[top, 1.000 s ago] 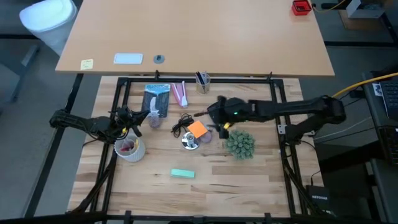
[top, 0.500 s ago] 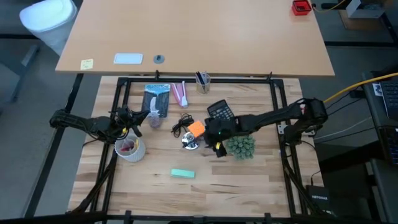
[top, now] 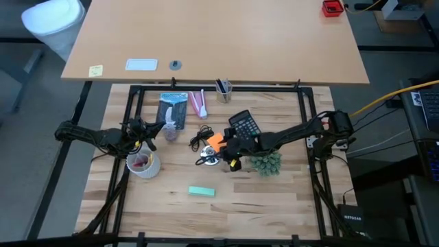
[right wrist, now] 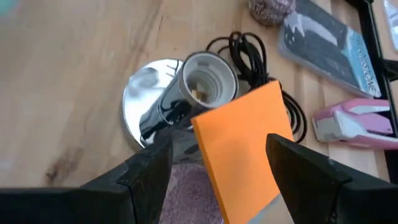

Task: Screw lightbulb
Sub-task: Adjust the sticky note on the table, then insert the lightbulb on the lamp

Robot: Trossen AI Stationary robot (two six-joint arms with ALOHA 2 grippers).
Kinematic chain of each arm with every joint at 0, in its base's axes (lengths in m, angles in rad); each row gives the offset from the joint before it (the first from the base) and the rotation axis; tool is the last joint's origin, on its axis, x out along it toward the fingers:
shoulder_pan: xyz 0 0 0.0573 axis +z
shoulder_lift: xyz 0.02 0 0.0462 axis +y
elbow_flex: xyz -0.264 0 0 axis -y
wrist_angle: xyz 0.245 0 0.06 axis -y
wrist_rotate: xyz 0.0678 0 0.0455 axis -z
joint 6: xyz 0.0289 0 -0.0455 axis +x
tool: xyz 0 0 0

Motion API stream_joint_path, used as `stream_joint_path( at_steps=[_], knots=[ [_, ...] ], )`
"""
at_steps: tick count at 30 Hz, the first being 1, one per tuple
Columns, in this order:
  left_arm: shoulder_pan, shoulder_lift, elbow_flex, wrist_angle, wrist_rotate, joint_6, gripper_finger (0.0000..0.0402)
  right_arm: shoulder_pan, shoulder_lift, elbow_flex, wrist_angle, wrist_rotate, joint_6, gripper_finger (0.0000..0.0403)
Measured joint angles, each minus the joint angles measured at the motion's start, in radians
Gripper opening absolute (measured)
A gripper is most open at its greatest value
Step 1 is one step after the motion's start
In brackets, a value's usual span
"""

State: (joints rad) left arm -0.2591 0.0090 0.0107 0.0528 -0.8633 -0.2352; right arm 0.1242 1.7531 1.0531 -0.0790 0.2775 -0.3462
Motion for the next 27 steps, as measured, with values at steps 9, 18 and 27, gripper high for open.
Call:
stream_joint_path(
  at_steps=[9, 18, 27],
  knots=[
    [0.000, 0.000, 0.000, 0.000, 0.000, 0.000, 0.0000, -0.028, 0.048, 0.000, 0.021, 0.010, 0.001, 0.0253],
    [0.000, 0.000, 0.000, 0.000, 0.000, 0.000, 0.0000, -0.053, 0.096, 0.000, 0.049, 0.080, 0.001, 0.0132],
    [0.000, 0.000, 0.000, 0.000, 0.000, 0.000, 0.0000, -0.081, 0.097, 0.000, 0.140, 0.233, -0.090, 0.0007]
  ],
)
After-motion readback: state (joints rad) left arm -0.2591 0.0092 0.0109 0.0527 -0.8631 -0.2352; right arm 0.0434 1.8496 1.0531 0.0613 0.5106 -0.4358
